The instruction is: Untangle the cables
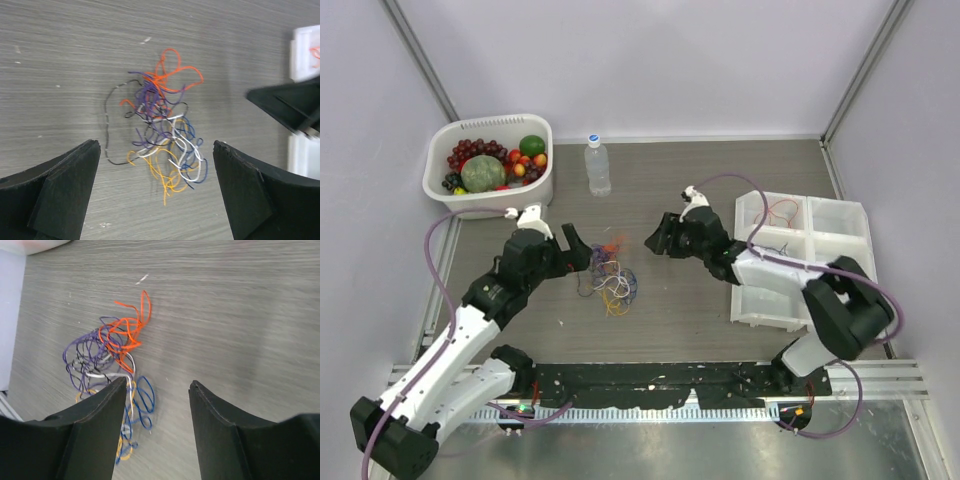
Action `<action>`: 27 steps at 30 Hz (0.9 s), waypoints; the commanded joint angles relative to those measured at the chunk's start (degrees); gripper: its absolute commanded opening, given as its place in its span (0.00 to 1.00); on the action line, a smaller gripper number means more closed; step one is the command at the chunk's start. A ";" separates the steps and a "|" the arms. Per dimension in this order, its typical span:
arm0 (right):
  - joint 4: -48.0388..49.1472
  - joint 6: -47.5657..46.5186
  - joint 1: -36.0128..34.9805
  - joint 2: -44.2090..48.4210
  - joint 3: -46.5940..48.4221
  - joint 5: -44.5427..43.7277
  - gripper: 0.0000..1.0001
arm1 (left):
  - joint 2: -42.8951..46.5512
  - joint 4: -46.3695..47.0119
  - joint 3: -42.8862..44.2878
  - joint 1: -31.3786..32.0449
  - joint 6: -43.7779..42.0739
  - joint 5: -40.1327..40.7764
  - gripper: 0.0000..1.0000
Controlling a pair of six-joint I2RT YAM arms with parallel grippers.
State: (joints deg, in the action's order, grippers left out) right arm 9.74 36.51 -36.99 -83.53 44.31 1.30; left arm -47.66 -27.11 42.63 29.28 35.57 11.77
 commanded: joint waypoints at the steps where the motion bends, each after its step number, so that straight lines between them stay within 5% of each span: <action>1: 15.58 1.48 -0.19 -8.83 6.91 10.63 0.54 | 5.46 9.60 -6.40 -1.06 3.96 -15.86 1.00; 8: 10.41 -8.47 -3.43 -19.20 15.79 12.77 0.51 | 7.49 7.52 -6.16 -1.07 4.69 -15.73 1.00; 15: -0.94 -17.61 -6.77 -25.89 22.65 0.11 0.44 | 8.46 7.60 -5.63 -1.06 3.01 -16.07 1.00; 21: -2.79 -19.90 -8.10 -27.22 24.33 -8.50 0.27 | 8.55 8.31 -6.07 -1.15 3.01 -17.57 1.00; 24: -3.14 -19.03 -8.44 -24.68 23.45 -8.16 0.01 | 8.64 9.09 -6.77 -1.06 3.01 -17.57 1.00; 27: -3.94 -17.62 -10.11 -19.85 20.39 -6.14 0.01 | 7.67 12.33 -8.26 -1.06 3.62 -17.74 0.98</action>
State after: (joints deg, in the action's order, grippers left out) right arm 5.87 18.50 -45.34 -111.00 66.54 -4.10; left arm -39.64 -21.08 34.68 28.38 39.81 -4.64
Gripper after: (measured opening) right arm 0.032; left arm 0.994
